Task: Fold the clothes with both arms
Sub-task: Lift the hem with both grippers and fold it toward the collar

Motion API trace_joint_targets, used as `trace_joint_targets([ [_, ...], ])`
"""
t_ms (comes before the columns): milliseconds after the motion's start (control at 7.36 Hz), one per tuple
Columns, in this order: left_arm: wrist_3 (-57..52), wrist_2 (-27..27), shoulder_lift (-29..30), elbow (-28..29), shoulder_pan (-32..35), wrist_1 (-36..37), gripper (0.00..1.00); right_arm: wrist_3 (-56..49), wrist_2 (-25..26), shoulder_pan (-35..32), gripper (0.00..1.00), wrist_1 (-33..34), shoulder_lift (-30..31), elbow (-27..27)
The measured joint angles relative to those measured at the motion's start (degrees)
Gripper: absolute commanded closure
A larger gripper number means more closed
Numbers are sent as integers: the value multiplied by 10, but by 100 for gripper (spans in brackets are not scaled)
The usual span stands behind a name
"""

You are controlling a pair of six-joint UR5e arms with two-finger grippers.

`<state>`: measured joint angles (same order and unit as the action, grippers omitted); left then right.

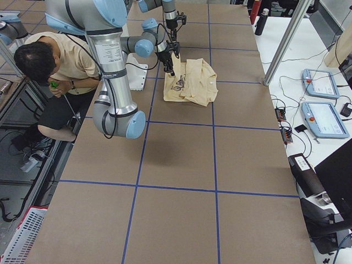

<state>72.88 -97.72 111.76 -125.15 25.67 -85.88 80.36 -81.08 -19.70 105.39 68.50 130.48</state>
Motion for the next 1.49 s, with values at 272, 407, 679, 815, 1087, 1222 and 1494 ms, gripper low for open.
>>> trace_joint_targets([
  [272, -5, 5, 26, 23, 43, -1, 100, -17, -2, -50, 100, -62, -5, -52],
  [407, -5, 12, 40, 42, 53, -2, 100, -21, -4, -66, 100, -74, -14, -77],
  [679, -6, 28, 58, 81, 60, -12, 100, -23, -4, -87, 100, -85, -33, -125],
  [815, -6, 41, 66, 105, 63, -27, 100, -23, -5, -96, 100, -87, -40, -141],
  [1087, -6, 62, 80, 165, 73, -69, 100, -30, -5, -112, 100, -94, -71, -197],
  [1222, -6, 74, 84, 202, 77, -104, 100, -32, -4, -116, 100, -121, -85, -241],
  [1494, -6, 88, 92, 281, 80, -183, 100, -37, -3, -119, 100, -206, -93, -329],
])
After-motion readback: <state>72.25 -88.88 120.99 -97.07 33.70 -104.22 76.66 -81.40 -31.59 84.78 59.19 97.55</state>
